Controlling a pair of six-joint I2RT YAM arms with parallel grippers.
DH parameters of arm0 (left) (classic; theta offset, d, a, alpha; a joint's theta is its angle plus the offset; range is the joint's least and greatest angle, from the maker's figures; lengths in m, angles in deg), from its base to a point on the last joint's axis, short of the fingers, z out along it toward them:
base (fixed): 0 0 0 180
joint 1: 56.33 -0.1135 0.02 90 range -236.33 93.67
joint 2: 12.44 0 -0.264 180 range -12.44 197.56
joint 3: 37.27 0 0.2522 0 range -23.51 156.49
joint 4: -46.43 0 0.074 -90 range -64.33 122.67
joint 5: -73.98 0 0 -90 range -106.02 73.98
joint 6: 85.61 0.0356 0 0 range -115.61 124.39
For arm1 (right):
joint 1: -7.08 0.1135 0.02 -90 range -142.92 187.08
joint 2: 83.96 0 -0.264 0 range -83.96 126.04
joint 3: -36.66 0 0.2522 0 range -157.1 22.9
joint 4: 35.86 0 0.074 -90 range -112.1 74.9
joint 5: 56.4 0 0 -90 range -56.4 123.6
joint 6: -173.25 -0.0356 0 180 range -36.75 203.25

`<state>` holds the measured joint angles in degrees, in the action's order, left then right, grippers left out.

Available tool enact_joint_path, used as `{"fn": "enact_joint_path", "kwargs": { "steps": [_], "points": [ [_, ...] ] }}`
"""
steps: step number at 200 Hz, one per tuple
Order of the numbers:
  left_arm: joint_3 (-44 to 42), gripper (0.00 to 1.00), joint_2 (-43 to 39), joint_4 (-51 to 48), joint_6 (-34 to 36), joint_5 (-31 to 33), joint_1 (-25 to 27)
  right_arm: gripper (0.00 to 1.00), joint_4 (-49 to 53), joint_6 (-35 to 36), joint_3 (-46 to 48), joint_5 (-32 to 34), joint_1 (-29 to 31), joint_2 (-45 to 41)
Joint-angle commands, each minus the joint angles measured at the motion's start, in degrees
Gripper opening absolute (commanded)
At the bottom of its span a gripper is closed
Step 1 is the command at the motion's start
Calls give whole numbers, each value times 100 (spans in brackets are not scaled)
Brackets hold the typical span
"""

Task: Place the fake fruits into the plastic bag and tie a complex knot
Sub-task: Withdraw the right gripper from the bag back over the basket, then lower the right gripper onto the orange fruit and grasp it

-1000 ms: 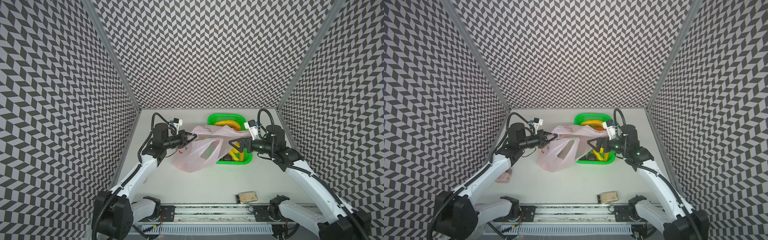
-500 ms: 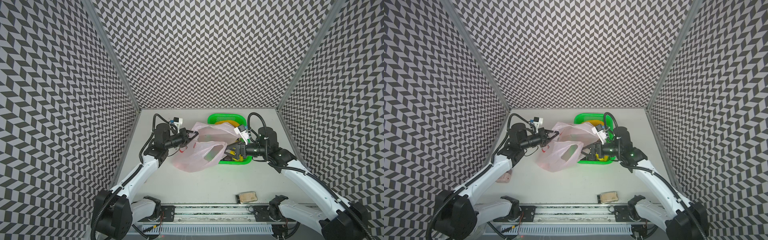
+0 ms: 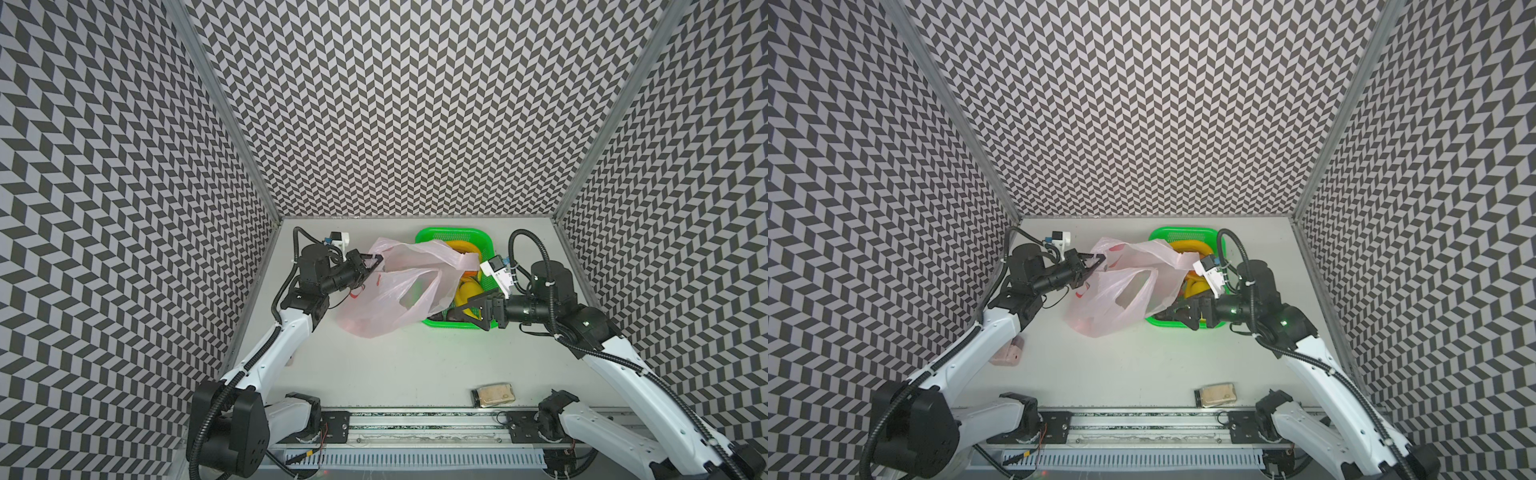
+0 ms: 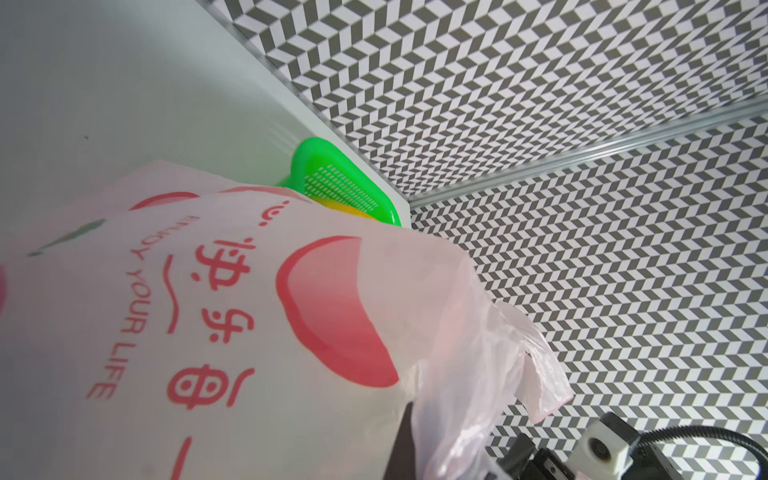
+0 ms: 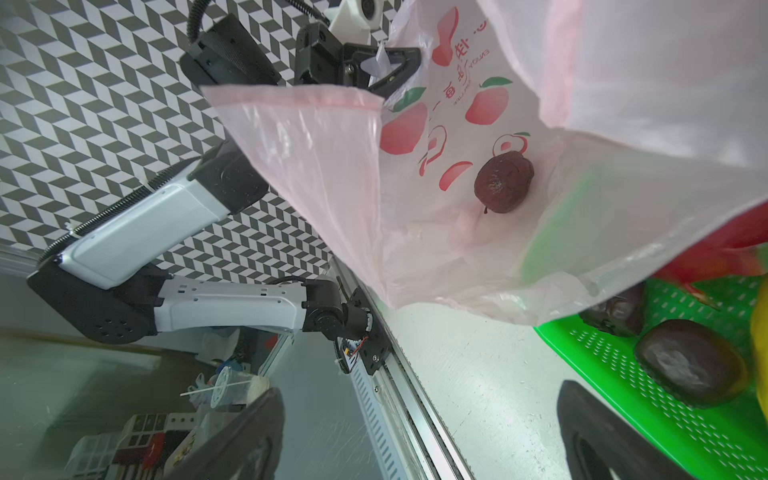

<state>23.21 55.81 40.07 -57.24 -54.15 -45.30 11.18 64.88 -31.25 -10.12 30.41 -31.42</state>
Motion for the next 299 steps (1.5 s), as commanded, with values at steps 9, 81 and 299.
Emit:
{"fn": "enact_joint_path", "kwargs": {
  "steps": [9,81,299],
  "points": [
    [-214,0,-307,63,-156,61,-294,99,814,601,-442,404,-544,126],
    [-447,0,-633,151,-328,-206,-639,100,-512,259,-166,1116,-962,1307],
    [-470,0,-769,100,-239,-459,-637,98,-1411,164,-2039,4131,-552,5294]
  ]
}}
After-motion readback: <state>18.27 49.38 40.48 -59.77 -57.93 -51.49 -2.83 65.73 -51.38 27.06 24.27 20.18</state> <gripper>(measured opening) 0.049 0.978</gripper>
